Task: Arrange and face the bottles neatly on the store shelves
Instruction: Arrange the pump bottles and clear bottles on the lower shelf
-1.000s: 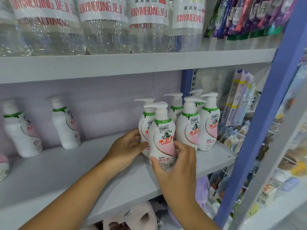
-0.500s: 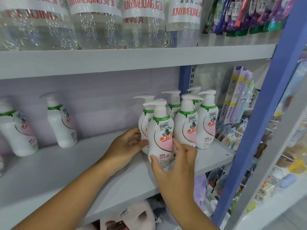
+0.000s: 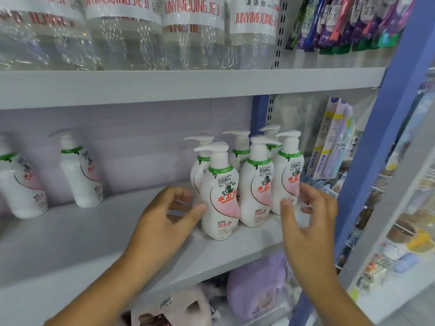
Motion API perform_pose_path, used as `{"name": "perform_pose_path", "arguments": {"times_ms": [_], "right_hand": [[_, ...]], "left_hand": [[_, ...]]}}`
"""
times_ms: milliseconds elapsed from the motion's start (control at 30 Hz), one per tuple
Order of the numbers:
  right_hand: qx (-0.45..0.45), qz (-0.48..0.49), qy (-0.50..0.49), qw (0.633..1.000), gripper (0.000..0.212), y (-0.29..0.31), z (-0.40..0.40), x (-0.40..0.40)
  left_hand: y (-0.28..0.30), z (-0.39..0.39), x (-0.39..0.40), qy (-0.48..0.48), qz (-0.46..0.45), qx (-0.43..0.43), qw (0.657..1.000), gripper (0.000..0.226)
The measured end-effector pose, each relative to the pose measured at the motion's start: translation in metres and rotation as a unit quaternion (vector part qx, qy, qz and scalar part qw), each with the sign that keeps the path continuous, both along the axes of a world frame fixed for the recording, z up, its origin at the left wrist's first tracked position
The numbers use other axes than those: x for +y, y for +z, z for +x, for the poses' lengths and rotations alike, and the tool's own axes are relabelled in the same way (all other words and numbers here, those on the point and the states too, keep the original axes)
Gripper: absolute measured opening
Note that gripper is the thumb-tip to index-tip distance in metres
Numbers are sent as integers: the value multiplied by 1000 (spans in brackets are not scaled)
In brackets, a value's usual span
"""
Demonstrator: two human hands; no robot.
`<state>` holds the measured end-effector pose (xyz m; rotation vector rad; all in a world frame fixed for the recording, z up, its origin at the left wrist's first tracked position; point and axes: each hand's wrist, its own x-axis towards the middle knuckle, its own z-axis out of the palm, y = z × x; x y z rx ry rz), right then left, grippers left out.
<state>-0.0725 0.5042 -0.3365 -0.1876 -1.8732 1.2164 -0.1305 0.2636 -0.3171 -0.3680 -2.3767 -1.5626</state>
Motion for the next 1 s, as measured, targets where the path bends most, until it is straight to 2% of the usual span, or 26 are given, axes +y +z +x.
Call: {"name": "perform_pose_path", "arguments": {"times_ms": [133,267,367,433,500,533,567,733,1000], "right_hand": [[-105,-1,65,992,76,4,-12,52],[-194,16,170,966,107,5,-37,82],[-220,9,192,956,126,-5,-54,89],[-215,8,203,955,121,-7,-58,87],[-184,18,204,961,87,-6,-56,84],[-175,33,196,964,75,-3,-54,82],[-170,43,188,967,73,-3,-55,82],[-148,24,205,967,85,-8,-57,75],[-130,31,206,969,90,-10,-55,76]], "left_hand": [[-25,36,35,41,29,-26,998,69],[-32,47,72,116,55,-12,992,61],[-31,51,91,145,38,-4,989,49],[-30,50,100,169,20,-5,985,44],[-29,49,109,186,17,-9,982,44],[-29,48,113,193,17,-12,981,46],[-29,48,117,203,13,-15,979,50],[-31,47,130,278,-32,-9,960,72],[-33,39,131,312,-60,-3,948,70]]}}
